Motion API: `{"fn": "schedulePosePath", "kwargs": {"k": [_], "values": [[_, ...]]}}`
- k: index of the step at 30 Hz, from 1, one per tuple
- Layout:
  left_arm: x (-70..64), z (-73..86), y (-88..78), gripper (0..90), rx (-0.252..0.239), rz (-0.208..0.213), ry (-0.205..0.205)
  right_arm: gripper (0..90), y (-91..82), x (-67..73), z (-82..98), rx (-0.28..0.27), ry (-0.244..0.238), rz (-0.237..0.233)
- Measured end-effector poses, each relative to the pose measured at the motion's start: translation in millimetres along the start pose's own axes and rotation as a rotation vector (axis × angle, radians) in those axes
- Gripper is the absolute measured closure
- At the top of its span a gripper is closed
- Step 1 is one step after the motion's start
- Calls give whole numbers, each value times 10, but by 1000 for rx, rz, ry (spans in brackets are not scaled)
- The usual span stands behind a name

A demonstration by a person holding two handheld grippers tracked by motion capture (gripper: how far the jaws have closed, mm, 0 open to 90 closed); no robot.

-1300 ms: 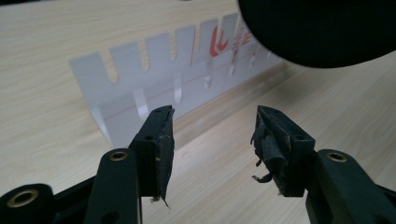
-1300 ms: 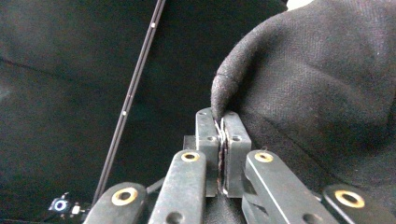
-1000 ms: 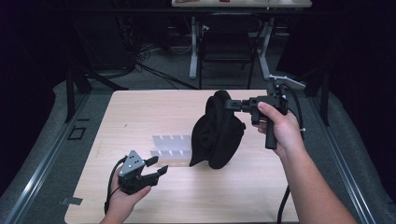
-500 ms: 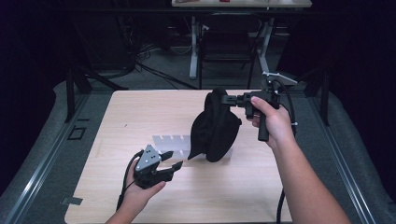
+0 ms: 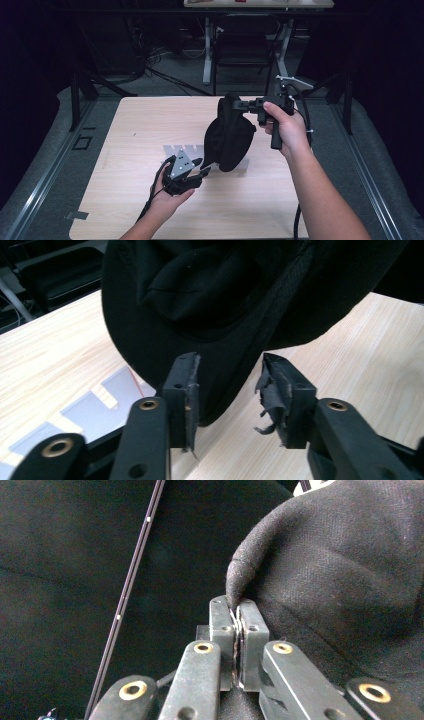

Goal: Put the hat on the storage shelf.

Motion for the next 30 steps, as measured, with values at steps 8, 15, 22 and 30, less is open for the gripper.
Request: {"fn": "schedulePosePath", "kwargs": {"k": [8,15,22,30], "values": [[21,27,68,728,36,11,-14,880,47,27,5,5,-1,-10],[34,19,101,732,31,20,-32,880,85,44,-6,-2,2,-19],[8,-50,138,708,24,20,-33,880,141,57,-9,-1,5,-28],[14,-85,173,742,38,13,-27,880,179,67,-11,-5,9,-36]]}}
Point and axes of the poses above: each handheld gripper's, and its own axes: y roughly forward along the jaws, z roughly out of its underside, x roughly to its left, the point moved 10 cm from there along y, roughly forward along the jaws, and after that the axes turned 6 degrees about x, right-handed, at the moved point
